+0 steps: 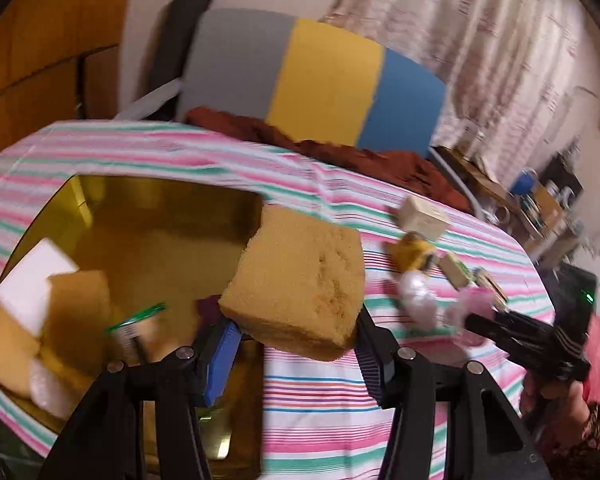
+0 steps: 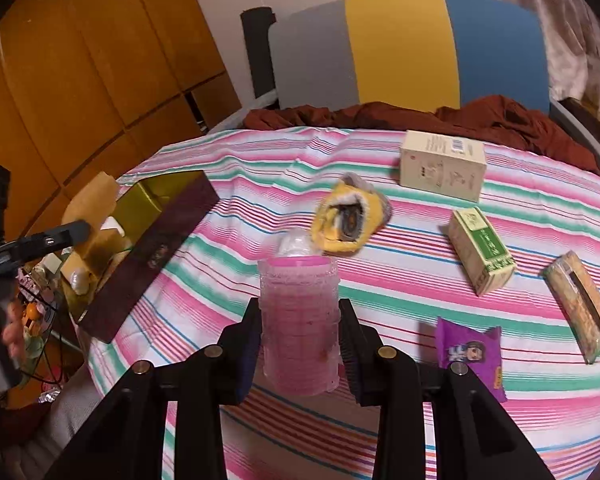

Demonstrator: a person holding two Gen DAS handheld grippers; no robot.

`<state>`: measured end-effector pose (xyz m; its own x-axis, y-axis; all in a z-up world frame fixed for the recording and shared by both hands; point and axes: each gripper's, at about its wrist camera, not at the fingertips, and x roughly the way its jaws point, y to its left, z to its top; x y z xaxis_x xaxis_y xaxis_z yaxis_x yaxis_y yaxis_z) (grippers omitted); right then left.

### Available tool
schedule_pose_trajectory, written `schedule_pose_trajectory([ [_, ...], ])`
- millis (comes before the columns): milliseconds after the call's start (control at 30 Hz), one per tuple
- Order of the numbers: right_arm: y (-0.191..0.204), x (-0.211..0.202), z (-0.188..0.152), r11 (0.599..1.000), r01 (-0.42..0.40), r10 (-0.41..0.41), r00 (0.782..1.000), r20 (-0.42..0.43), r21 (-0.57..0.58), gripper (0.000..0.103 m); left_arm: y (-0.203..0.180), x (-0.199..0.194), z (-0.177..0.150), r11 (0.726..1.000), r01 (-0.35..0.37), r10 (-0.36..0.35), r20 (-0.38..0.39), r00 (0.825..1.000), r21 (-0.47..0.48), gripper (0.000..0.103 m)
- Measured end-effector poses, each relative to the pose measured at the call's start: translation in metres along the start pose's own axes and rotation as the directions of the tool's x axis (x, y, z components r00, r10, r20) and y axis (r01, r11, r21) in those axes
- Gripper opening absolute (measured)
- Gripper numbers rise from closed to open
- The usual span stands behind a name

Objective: Organize objects
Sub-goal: 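Carry the pink curler stack and yellow sponge over the gold tray, then release the sponge with the left gripper while the right releases the curler stack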

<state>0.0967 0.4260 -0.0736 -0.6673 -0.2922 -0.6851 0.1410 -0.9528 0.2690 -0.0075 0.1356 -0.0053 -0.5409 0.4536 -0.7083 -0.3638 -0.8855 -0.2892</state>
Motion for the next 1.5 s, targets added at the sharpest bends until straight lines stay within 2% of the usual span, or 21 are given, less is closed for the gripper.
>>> schedule_pose_trajectory([
  [300,0.051,0.007,0.003,0.990,-0.139,0.139,0.990,-0.030,0.000,0.037,0.073,0.014,0.014,0.986,-0.111,0.110,-0.017,0.994,-0.124,0.055],
  [500,0.096,0.017,0.014,0.974,-0.227,0.226,0.973,-0.037,-0.012,0.037,0.101,0.038,0.021,0.979,-0.113,0.103,-0.066,0.993,-0.171,0.057],
  [633,0.128,0.028,0.022,0.964,-0.266,0.265,0.964,-0.037,-0.030,0.037,0.109,0.045,0.022,0.977,-0.116,0.102,-0.084,0.991,-0.181,0.061],
  [700,0.140,0.034,0.025,0.958,-0.286,0.285,0.958,-0.036,-0.026,0.037,0.112,0.046,0.024,0.976,-0.118,0.104,-0.085,0.991,-0.185,0.066],
  [767,0.152,0.039,0.027,0.953,-0.303,0.302,0.953,-0.040,-0.028,0.037,0.117,0.043,0.024,0.976,-0.088,0.076,-0.068,0.995,-0.197,0.076],
  [933,0.177,0.056,0.029,0.944,-0.330,0.328,0.942,-0.067,-0.020,0.037,0.131,0.027,0.024,0.965,-0.032,0.029,-0.014,0.999,-0.260,0.079],
  [1067,0.195,0.070,0.028,0.940,-0.341,0.337,0.936,-0.099,-0.024,0.037,0.144,-0.002,0.021,0.947,-0.034,0.058,0.066,0.996,-0.320,0.079],
  [1200,0.215,0.084,0.025,0.931,-0.364,0.359,0.923,-0.142,-0.016,0.037,0.153,-0.033,0.021,0.940,-0.035,0.092,0.154,0.984,-0.338,0.079],
  [1333,0.233,0.095,0.020,0.921,-0.389,0.378,0.908,-0.182,-0.030,0.037,0.159,-0.051,0.023,0.940,-0.055,0.126,0.194,0.973,-0.337,0.079],
  [1500,0.258,0.113,0.015,0.910,-0.413,0.393,0.890,-0.229,-0.044,0.037,0.160,-0.057,0.023,0.939,-0.050,0.126,0.207,0.970,-0.339,0.079],
])
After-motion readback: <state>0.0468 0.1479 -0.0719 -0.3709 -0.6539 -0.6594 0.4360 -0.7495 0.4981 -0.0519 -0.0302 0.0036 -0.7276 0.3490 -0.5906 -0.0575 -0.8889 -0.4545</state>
